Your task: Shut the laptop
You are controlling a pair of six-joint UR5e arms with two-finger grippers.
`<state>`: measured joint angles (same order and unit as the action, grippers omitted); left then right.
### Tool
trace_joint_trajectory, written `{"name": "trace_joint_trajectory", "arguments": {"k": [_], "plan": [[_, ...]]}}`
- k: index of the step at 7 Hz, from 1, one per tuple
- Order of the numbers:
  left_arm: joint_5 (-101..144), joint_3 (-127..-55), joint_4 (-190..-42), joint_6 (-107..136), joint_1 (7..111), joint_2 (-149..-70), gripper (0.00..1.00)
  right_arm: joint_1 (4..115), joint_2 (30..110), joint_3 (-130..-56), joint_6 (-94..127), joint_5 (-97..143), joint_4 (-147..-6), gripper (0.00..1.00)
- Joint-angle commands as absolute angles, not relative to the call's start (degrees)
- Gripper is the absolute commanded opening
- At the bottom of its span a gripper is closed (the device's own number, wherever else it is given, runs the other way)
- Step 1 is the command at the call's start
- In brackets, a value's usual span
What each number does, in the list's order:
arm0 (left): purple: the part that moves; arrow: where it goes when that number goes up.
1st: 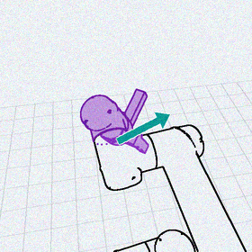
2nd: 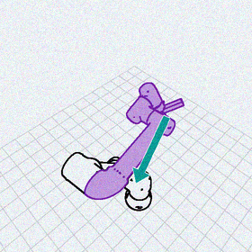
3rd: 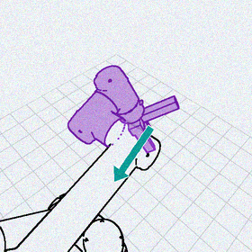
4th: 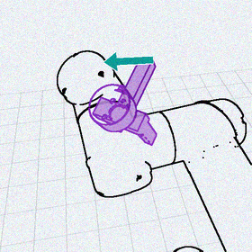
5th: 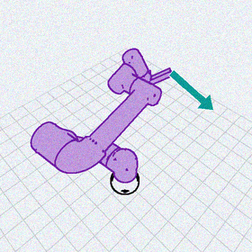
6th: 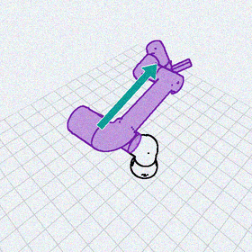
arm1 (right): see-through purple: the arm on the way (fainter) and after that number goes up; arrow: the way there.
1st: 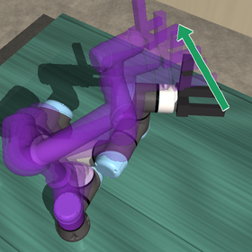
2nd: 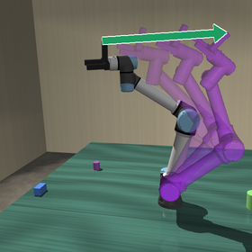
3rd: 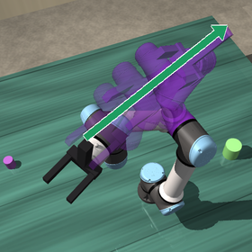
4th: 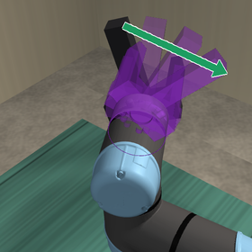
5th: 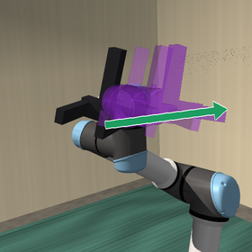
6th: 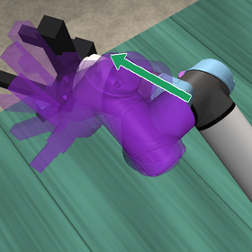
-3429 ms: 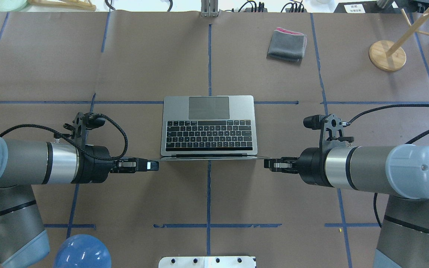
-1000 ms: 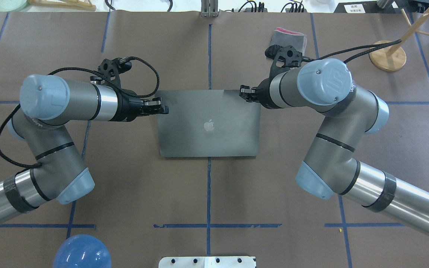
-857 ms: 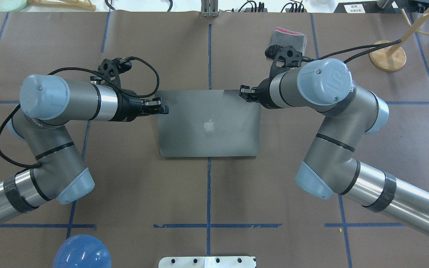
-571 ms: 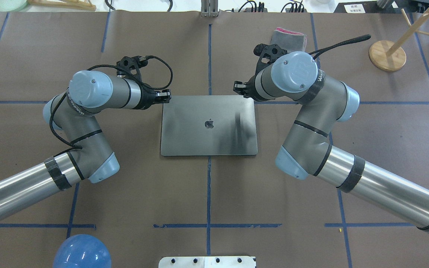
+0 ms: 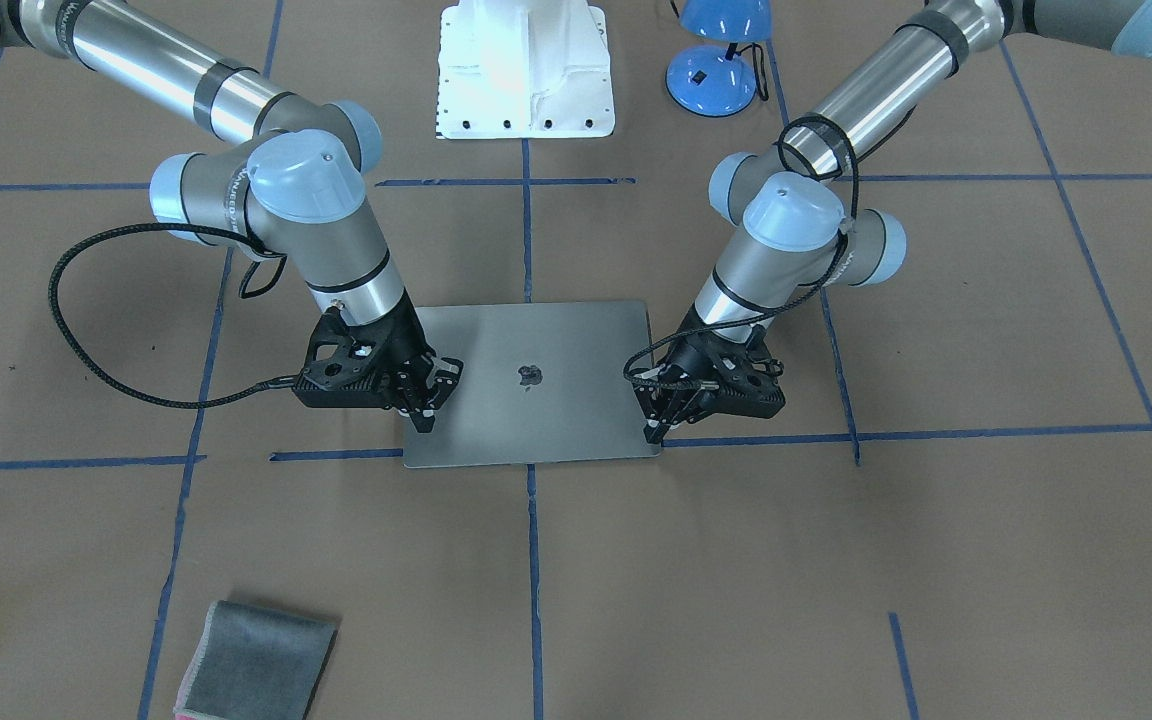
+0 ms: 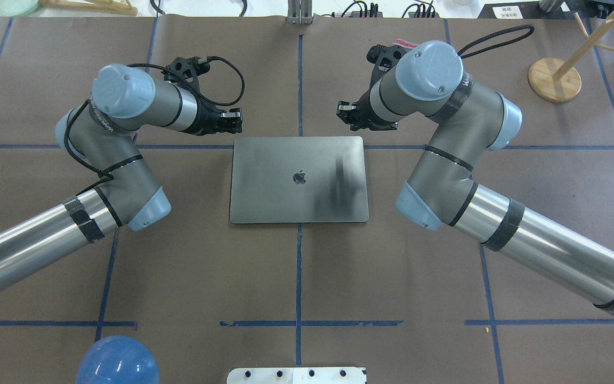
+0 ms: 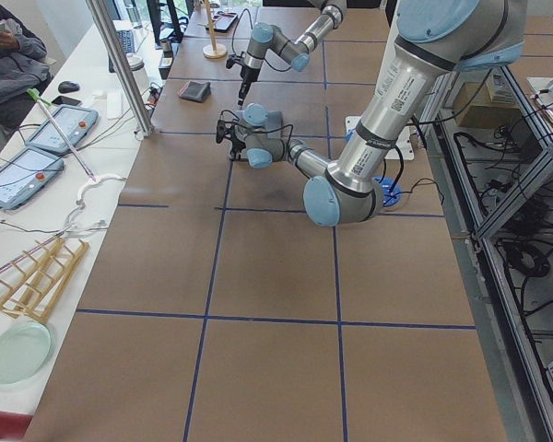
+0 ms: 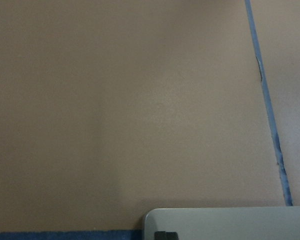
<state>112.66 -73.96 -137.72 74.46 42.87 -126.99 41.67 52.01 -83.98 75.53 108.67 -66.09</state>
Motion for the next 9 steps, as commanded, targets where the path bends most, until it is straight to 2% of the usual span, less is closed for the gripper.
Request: {"name": "trace_joint_trajectory", "arguments": {"k": [1,3,5,7,9], "plan": [[118.7,-76.3,-129.4,74.0,46.1,-125.8,0.99,43.9,54.4,-83.9,75.1,111.5,-66.8,0.99],[118.6,-86.9,-105.5,59.2,48.0,-123.2,0.99,48.0,56.5,-85.9,64.4,115.4,-75.5,0.99],[118.6,-95.7,-86.6,36.3,53.9,-118.8,0.99,54.0,64.4,-95.8,47.0,118.2,-86.3,0.99],[120.0,-96.5,-83.3,12.8,65.3,-110.5,0.99,66.4,70.9,-98.1,20.7,125.7,-94.3,0.99],[130.5,-94.0,-83.2,-2.2,80.3,-103.4,0.99,77.8,79.1,-95.7,-0.3,131.6,-94.2,0.99]]}}
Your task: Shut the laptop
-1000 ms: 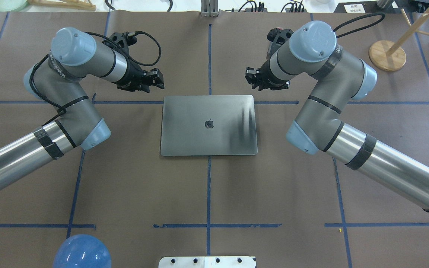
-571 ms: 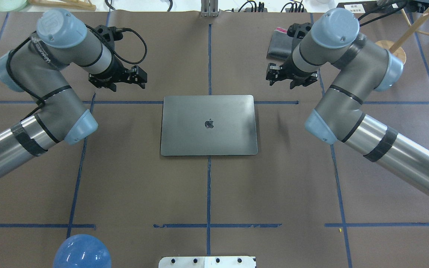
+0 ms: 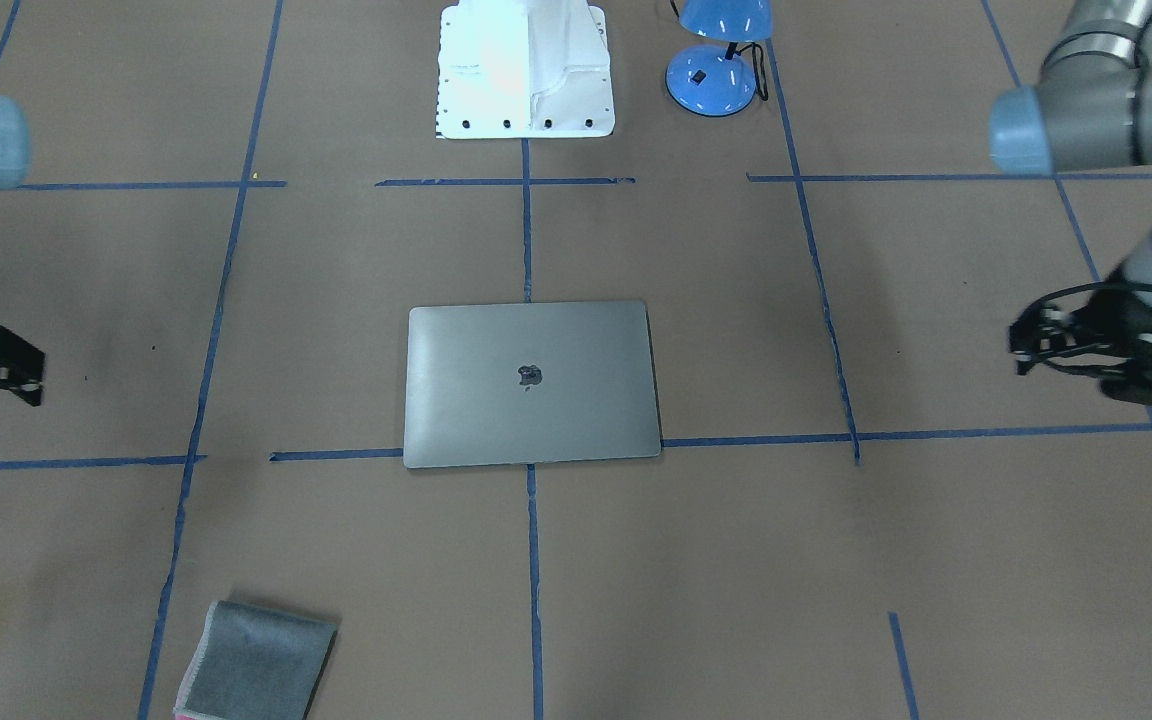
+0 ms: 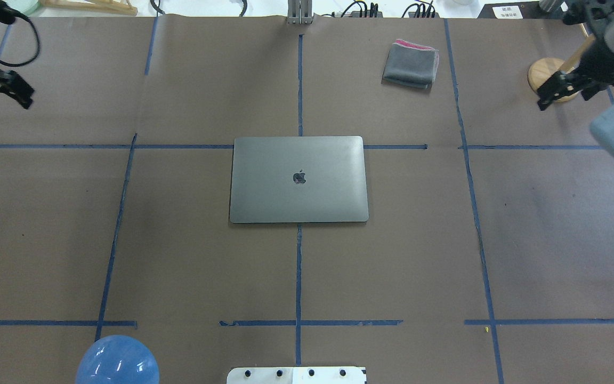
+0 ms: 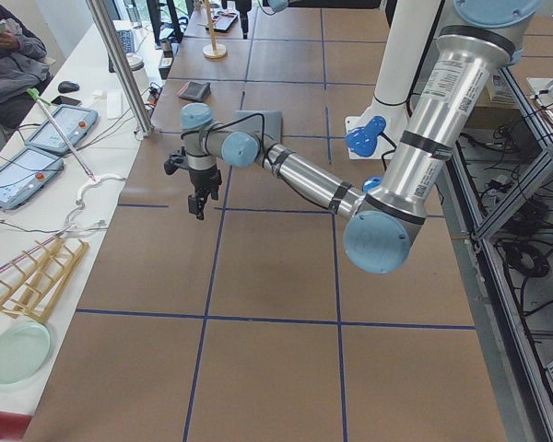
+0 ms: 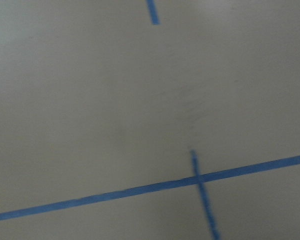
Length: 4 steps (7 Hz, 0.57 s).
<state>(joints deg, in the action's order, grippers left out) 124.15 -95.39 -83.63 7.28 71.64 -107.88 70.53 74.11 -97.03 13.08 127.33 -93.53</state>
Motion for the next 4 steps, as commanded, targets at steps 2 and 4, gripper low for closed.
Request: {"name": "trace_joint_trajectory", "arguments": {"k": [2,4], "plan": [[138.6,-94.8,-83.8,-3.3,85.0,-92.6,0.99,81.0,86.9,-95.5,-3.3,135.0,-93.2,1.00],[139.1,-94.0,-85.2,-4.0,86.4,-89.9,0.99,81.0,86.9,-95.4,-3.2,135.0,-93.2,1.00]]}}
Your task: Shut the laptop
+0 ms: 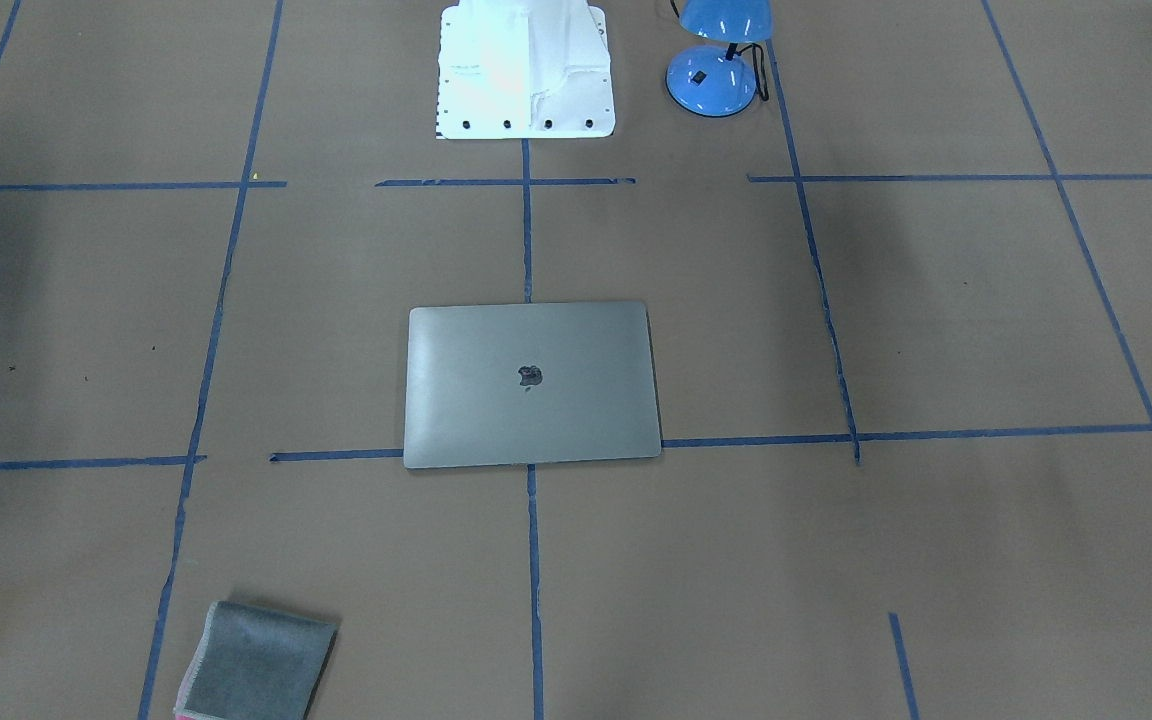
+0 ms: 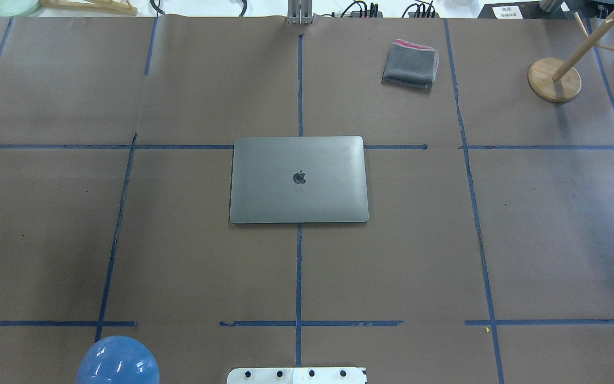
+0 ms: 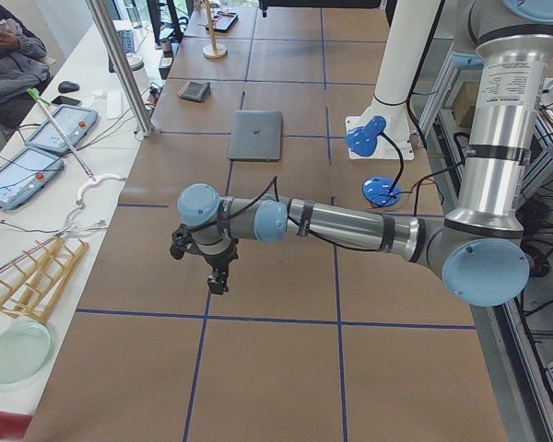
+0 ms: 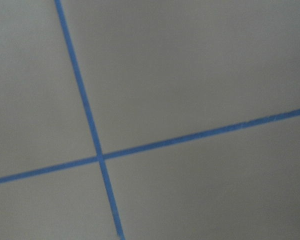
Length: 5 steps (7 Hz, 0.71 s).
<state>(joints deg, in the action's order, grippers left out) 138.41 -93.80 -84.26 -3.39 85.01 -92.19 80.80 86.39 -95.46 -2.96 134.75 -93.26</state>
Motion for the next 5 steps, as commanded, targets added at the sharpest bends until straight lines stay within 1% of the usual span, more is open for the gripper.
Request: {"name": "trace_joint_trajectory", "arguments": {"k": [1,3,5], "plan": [[139.3,-94.1,-85.5,-5.3,87.1,-88.5,0.99,81.1,86.9,-95.4,-3.2,134.9,-93.2,1.00],[133.8,-93.9,-85.6,-4.8,87.2,-88.3,0.99,81.0,87.1,-95.4,-3.2,134.9,-93.2,1.00],[131.9,-95.7,-85.7,-4.8,87.1,-89.1,0.99,81.0,87.1,-95.5,-3.2,134.9,-93.2,1.00]]}}
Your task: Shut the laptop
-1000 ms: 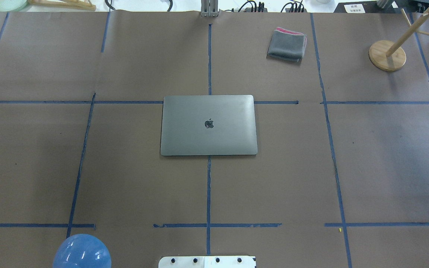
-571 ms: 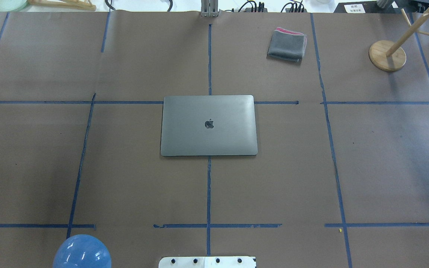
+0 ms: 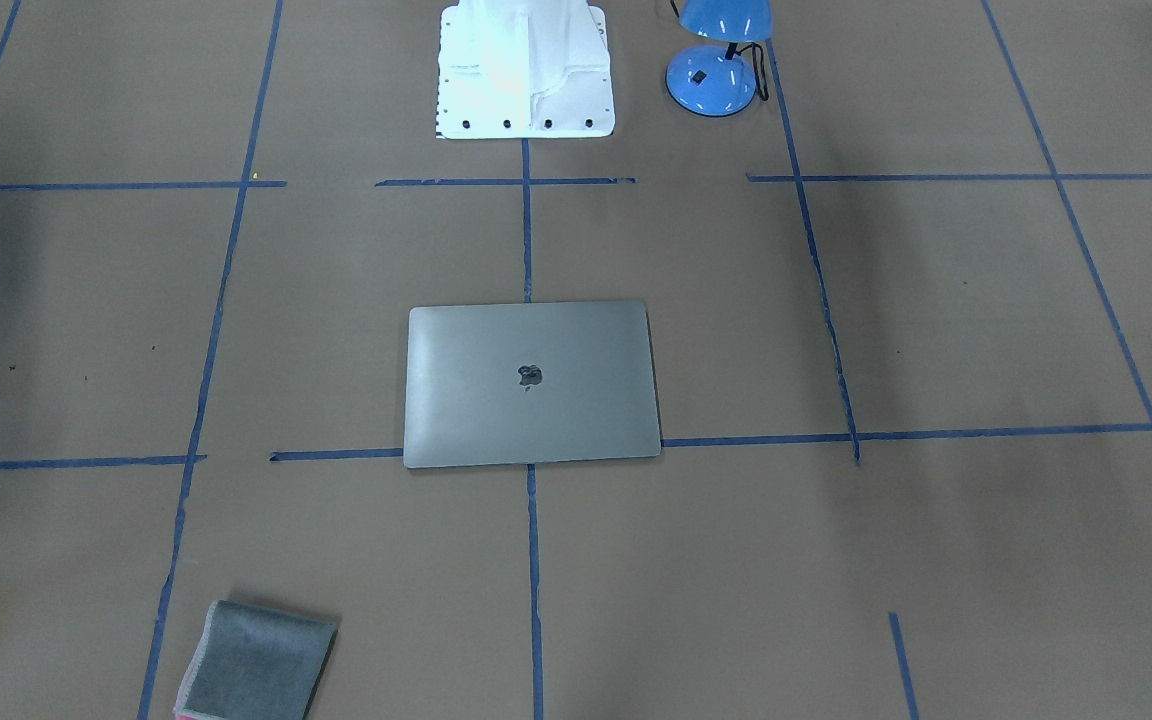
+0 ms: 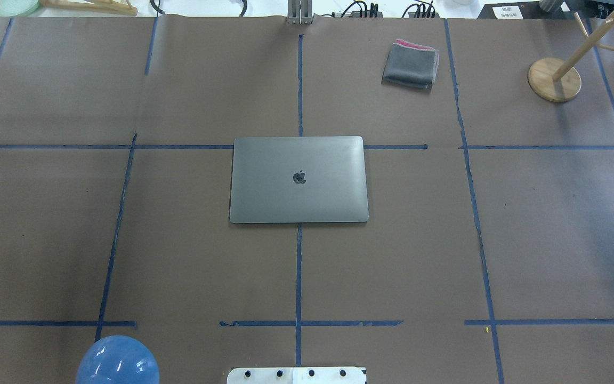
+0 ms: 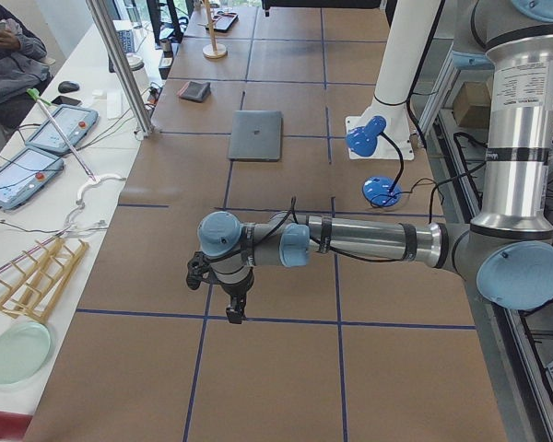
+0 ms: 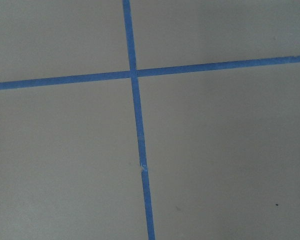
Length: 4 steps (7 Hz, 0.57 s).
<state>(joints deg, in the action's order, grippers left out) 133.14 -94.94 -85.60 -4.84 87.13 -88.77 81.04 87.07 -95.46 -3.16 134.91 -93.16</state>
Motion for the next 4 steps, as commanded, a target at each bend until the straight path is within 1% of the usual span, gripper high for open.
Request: {"name": "trace_joint_trajectory", "arguments": {"k": [1,4], "plan": [[131.9,-96.0,-85.7,-5.0,87.0,-89.2,0.99,81.0,87.1,-95.7,-3.2,134.9,-93.2,1.00],[131.9,-96.1,-86.6,-5.2,86.7,-89.2,0.99,81.1,87.2,-95.5,-3.2,134.8,-92.2,1.00]]}}
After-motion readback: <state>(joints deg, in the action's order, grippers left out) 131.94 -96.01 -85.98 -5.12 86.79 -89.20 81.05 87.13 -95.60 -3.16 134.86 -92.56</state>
